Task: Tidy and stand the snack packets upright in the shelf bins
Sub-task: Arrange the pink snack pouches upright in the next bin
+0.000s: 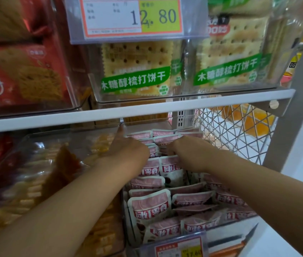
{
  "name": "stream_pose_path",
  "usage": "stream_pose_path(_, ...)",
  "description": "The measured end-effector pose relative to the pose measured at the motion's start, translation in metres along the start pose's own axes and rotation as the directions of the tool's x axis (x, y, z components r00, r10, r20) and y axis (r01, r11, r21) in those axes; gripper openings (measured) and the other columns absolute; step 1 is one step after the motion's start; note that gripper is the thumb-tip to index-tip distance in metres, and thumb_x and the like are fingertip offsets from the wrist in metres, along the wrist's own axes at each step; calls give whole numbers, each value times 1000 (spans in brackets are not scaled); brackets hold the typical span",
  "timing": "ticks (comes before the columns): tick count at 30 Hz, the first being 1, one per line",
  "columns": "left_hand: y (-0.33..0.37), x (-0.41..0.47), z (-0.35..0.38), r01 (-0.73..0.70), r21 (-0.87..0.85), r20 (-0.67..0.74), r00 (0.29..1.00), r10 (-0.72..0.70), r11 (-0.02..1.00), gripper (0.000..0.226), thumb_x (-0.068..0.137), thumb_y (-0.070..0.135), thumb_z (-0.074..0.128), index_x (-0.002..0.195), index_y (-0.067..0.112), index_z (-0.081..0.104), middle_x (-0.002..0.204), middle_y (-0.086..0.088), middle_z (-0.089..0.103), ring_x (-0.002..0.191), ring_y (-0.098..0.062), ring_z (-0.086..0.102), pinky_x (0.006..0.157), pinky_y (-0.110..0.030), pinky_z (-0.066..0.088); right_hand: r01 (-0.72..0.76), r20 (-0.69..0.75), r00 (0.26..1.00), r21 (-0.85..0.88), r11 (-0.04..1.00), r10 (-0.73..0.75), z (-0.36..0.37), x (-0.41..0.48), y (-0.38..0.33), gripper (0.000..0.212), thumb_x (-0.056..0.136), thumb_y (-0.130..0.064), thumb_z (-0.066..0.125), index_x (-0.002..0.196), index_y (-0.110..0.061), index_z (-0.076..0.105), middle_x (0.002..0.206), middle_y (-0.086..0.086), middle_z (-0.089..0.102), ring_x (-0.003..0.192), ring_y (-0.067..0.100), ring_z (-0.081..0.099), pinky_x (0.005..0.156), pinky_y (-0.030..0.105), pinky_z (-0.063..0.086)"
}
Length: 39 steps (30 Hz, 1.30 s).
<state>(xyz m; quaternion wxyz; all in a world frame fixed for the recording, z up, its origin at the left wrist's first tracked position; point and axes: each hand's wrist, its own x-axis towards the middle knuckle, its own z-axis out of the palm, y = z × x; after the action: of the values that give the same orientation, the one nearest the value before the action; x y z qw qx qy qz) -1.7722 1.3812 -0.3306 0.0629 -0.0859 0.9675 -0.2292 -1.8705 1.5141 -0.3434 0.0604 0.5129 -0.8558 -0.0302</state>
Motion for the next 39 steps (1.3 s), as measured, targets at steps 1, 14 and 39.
stream_pose_path(1, 1, 1, -1, -21, 1, -24, 999, 21, 1000, 15, 89, 9, 55, 96, 17, 66, 83, 5, 53, 89, -16, 49, 111, -50, 21, 6, 9, 1000, -4, 1000, -6, 0, -2, 0, 25, 86, -17, 59, 110, -11, 58, 114, 8, 55, 101, 28, 59, 68, 30, 44)
stream_pose_path(14, -7, 7, -16, -141, -301, 210, 955, 210, 943, 42, 98, 37, 44, 63, 13, 39, 61, -1, 33, 56, -19, 39, 97, -56, 31, 13, 294, 955, 55, 998, -28, -24, 3, -7, 33, 89, -30, 61, 62, -14, 51, 62, 0, 42, 57, 14, 41, 52, 28, 31)
stream_pose_path(39, -2, 15, 5, 203, -147, 44, 979, -198, 968, 27, 87, 41, 63, 76, 17, 54, 87, 3, 61, 90, -18, 53, 112, -58, 11, -27, -37, 999, -217, 976, 20, 6, 0, 1, 18, 92, -30, 52, 101, -19, 63, 107, 3, 67, 102, 21, 59, 98, 36, 35)
